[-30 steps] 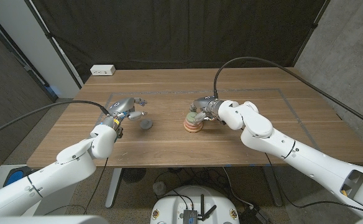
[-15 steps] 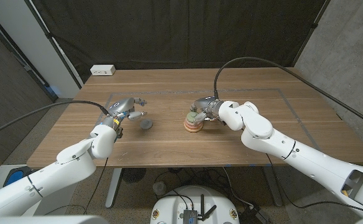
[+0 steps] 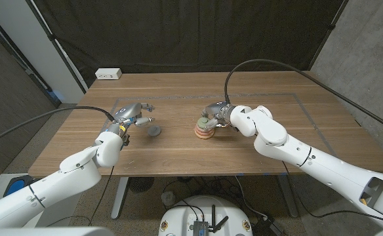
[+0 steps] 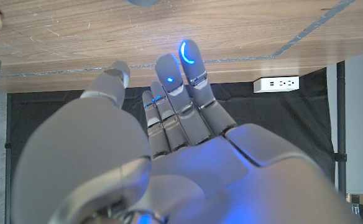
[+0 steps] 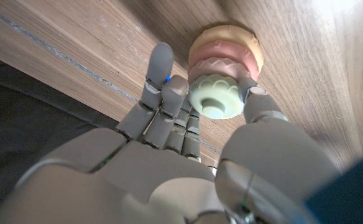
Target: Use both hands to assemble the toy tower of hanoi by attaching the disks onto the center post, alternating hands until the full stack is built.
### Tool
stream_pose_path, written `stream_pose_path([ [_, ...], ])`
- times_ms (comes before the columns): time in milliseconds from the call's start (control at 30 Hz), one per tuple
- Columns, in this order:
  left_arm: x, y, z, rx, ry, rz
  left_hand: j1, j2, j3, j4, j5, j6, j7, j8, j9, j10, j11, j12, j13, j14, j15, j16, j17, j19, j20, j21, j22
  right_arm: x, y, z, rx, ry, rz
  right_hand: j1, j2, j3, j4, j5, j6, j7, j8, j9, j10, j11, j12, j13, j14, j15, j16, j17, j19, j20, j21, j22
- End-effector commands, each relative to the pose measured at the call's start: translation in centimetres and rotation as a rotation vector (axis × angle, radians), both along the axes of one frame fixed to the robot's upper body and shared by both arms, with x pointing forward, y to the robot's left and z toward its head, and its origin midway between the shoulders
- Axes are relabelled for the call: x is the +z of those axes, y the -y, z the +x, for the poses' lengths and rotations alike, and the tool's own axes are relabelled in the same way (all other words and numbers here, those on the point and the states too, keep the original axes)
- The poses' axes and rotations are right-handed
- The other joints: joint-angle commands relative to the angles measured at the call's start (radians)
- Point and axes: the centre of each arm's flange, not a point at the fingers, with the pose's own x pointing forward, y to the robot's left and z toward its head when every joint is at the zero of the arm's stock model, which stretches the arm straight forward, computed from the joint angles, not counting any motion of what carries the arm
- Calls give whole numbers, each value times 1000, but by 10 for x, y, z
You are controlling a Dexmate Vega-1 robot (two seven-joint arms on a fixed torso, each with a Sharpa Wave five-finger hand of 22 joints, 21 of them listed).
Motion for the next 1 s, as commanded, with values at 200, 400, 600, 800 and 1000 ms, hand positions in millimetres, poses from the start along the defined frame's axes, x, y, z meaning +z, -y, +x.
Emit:
stream_pose_path([
  [200,1,-1,0,2,5,-3,-3,-6,11,1,5,13,-4,-2,6,13,2,-2,6,3,-52,3,-2,9,-122,8,4,4,-3,-4,-12,8,-21,-12,-21,-4,-7,-24,-55,21,-17,5,-45,26,3,-9,-25,-69,-25,-5,-15,-87,-3,-2],
  [400,1,-2,0,5,4,-7,-3,-6,13,1,5,14,-4,-3,6,13,3,-3,5,9,-52,10,5,9,-122,8,4,6,-2,-7,-14,12,-19,-13,-26,-4,-8,-34,-64,24,-17,5,-58,37,5,-14,-26,-68,-30,-5,-15,-87,-1,-1],
  [600,2,-1,0,5,5,-3,-4,-6,15,1,5,15,-4,-2,7,13,0,-4,5,6,-52,8,3,9,-122,9,4,7,3,-10,-19,15,2,-15,-26,-4,-6,-39,-63,28,-15,5,-59,35,7,-17,-27,-68,-34,-6,-18,-87,-3,-3],
  [800,2,-1,1,3,3,-8,-6,-8,18,1,5,15,-4,-3,7,14,1,-5,5,9,-52,11,3,9,-122,9,4,10,11,-14,-27,32,45,-15,-21,-3,-4,-44,-56,26,-10,5,-46,30,15,-21,-28,-69,-41,-10,-18,-87,-2,-6],
  [1000,2,-1,2,2,3,-9,-6,-8,19,1,5,14,-4,-4,7,13,1,-6,5,8,-52,11,2,9,-122,10,4,13,17,-19,-32,50,84,-16,-11,0,-2,-50,-44,21,-4,6,-31,27,22,-27,-19,-69,-42,-9,-16,-87,-1,-8],
])
